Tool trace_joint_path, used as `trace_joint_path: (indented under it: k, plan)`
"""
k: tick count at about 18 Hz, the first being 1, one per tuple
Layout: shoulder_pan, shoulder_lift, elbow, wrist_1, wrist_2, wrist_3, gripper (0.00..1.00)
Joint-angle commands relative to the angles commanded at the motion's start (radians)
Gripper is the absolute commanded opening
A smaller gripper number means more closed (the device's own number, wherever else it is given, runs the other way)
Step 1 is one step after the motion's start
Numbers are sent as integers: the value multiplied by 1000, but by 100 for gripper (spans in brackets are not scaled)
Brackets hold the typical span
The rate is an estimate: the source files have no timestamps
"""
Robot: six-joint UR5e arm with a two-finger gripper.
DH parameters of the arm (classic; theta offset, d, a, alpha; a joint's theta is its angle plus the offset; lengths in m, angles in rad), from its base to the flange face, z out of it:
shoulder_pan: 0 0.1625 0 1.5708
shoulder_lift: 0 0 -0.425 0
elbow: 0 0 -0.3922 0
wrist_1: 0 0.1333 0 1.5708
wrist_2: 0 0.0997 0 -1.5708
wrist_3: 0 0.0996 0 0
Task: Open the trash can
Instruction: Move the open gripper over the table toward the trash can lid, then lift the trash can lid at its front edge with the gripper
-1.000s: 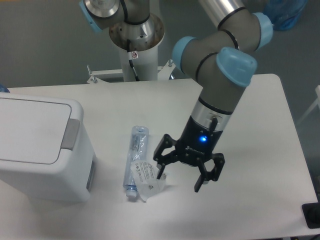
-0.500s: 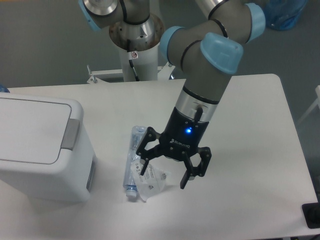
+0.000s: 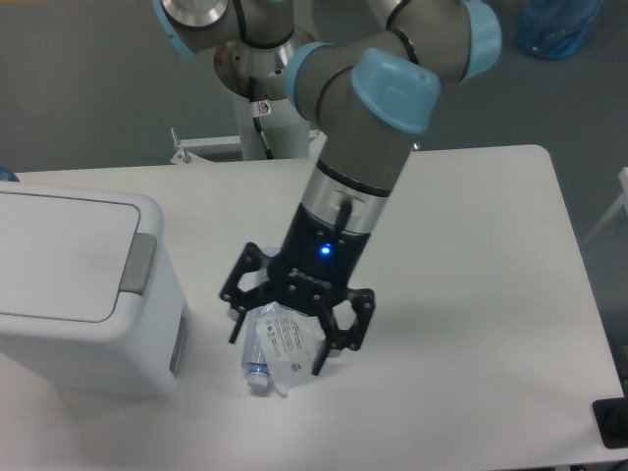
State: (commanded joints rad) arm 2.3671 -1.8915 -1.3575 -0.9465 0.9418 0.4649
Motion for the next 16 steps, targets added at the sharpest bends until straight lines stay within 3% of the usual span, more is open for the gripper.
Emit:
trace_joint_path:
  k: [5, 8, 11, 16]
  plan:
    - [-8, 141, -149, 3, 9, -40, 100]
    - [-8, 181, -204, 15, 12, -35, 100]
    - [-18, 172, -242, 72, 14, -37, 100]
    - [-51, 164, -285, 89, 15, -35, 100]
